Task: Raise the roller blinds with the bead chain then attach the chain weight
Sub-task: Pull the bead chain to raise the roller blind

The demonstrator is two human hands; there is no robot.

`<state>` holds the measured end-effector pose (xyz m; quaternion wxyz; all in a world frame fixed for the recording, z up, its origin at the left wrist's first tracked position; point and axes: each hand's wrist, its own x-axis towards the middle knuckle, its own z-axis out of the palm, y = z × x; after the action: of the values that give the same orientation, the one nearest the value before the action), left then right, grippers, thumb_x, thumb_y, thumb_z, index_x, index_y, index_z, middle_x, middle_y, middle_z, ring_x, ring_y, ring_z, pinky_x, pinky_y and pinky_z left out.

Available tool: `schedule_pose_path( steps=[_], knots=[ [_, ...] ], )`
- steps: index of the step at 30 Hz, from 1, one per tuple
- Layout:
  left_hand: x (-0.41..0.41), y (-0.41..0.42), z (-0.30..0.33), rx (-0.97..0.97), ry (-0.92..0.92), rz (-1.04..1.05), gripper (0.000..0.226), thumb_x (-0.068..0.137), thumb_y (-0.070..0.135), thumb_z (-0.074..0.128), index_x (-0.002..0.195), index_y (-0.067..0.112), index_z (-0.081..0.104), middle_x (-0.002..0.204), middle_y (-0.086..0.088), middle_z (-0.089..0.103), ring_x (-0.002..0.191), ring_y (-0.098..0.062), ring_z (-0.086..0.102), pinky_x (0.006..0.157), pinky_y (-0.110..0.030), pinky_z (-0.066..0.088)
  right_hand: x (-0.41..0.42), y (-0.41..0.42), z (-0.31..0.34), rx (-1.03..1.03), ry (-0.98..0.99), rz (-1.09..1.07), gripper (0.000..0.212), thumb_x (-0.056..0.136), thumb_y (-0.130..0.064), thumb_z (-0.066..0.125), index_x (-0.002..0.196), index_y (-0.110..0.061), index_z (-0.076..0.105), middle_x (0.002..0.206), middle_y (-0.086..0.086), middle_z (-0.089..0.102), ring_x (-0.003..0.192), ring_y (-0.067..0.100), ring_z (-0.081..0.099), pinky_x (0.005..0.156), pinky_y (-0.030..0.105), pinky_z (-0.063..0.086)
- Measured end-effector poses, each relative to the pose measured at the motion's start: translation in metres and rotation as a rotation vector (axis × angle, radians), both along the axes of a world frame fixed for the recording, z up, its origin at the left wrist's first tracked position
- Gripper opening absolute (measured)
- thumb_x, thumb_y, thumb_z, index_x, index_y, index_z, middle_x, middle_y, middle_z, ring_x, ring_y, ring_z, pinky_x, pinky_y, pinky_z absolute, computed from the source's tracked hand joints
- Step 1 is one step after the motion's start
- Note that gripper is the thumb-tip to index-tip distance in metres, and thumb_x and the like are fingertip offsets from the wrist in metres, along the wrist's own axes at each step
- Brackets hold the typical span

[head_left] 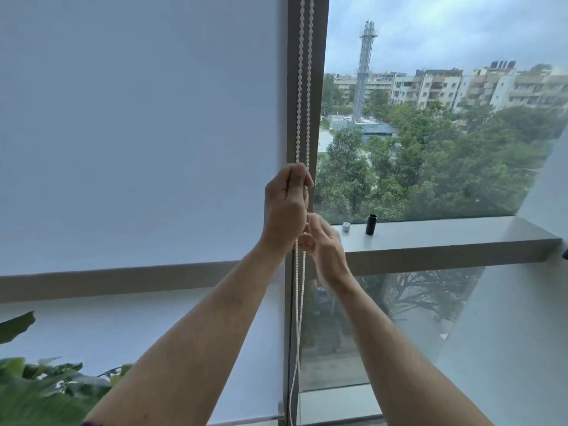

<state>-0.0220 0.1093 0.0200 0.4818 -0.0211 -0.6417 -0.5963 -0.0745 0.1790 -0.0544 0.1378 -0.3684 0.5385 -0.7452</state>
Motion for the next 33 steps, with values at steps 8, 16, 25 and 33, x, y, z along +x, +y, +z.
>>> schedule_pose_path(
  steps=[8,16,25,33],
  knots=[
    [-0.006,0.005,-0.031,0.021,-0.096,0.023,0.033,0.100,0.021,0.042,0.069,0.023,0.053,0.048,0.010,0.042,0.046,-0.016,0.034,0.045,-0.029,0.028,0.002,-0.003,0.124,-0.230,0.137,0.024,0.045,0.106,-0.033,0.033,0.113,0.003,0.060,0.086,0.016,0.066,0.070,0.025,0.067,0.066,0.035,0.056],
    [0.000,0.011,-0.038,0.031,-0.152,-0.019,0.048,0.102,0.006,0.040,0.061,0.030,0.048,0.044,0.011,0.035,0.042,-0.007,0.026,0.041,-0.021,0.022,0.020,-0.025,0.152,-0.275,0.239,-0.193,0.034,0.106,-0.012,0.039,0.075,-0.017,0.053,0.054,-0.005,0.032,0.043,0.007,0.026,0.040,0.023,0.022],
    [0.006,-0.002,-0.052,-0.076,-0.203,-0.125,0.061,0.104,0.043,0.027,0.062,0.007,0.052,0.048,0.003,0.047,0.044,-0.012,0.043,0.047,-0.026,0.036,0.020,-0.026,0.124,-0.291,0.316,-0.256,0.034,0.105,-0.018,0.042,0.071,-0.024,0.049,0.053,-0.013,0.034,0.046,0.009,0.027,0.042,0.026,0.022],
    [0.006,-0.018,0.020,-0.074,-0.010,-0.090,0.054,0.094,0.057,0.033,0.093,0.016,0.068,0.078,0.011,0.069,0.078,-0.007,0.066,0.071,-0.020,0.052,0.013,-0.031,0.071,-0.208,0.327,-0.308,0.029,0.102,-0.016,0.045,0.075,-0.014,0.055,0.065,0.000,0.053,0.060,0.014,0.046,0.052,0.042,0.040]
  ],
)
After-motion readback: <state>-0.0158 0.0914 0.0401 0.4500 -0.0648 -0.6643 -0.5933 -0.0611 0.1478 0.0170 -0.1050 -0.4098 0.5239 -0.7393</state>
